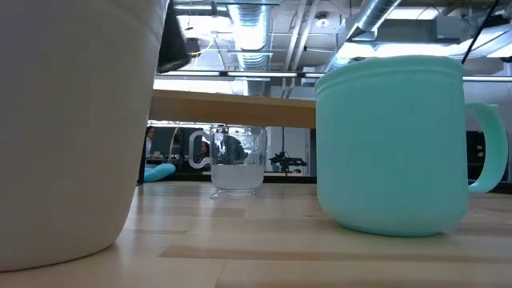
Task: Stack small to large cups/mugs on shelf
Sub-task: Put the black cup on the shelf
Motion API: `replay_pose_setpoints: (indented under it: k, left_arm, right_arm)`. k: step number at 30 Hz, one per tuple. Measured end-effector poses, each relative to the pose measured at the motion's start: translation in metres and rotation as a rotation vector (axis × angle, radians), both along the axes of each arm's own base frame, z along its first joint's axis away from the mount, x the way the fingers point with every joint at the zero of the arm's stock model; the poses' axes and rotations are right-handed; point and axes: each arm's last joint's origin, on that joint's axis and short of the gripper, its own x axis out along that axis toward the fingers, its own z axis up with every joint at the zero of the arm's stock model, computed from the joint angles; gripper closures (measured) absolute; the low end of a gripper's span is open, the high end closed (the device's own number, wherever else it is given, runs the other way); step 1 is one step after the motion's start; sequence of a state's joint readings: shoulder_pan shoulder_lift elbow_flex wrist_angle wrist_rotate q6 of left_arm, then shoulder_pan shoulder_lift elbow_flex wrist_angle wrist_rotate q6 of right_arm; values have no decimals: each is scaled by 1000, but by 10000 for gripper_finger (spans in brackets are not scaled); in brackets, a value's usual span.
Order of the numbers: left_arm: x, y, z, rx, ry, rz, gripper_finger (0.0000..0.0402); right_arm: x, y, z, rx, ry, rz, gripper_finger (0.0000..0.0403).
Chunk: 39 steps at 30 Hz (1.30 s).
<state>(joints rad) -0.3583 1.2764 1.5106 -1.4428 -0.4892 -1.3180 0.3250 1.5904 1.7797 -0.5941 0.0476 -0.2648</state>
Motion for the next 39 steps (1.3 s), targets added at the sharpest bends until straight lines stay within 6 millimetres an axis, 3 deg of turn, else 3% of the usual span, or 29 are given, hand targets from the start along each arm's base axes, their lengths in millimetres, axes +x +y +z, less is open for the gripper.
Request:
replay_pose_setpoints:
  k: [10,16,27,39]
  left_arm:
    - [61,6,24,553,5,31,401]
    - [88,7,33,771,78,9,401]
    - [112,3,50,939,132,-80,401]
    - [129,7,64,1042,160,-180,401]
  right_arm:
    - [3,-20,17,-119,-140,-450,232]
    - [3,-30,18,-150,-156,-616,232]
    - [7,-50,17,-55,-155,-712,232]
    - [8,-55,16,-70,-154,-754,232]
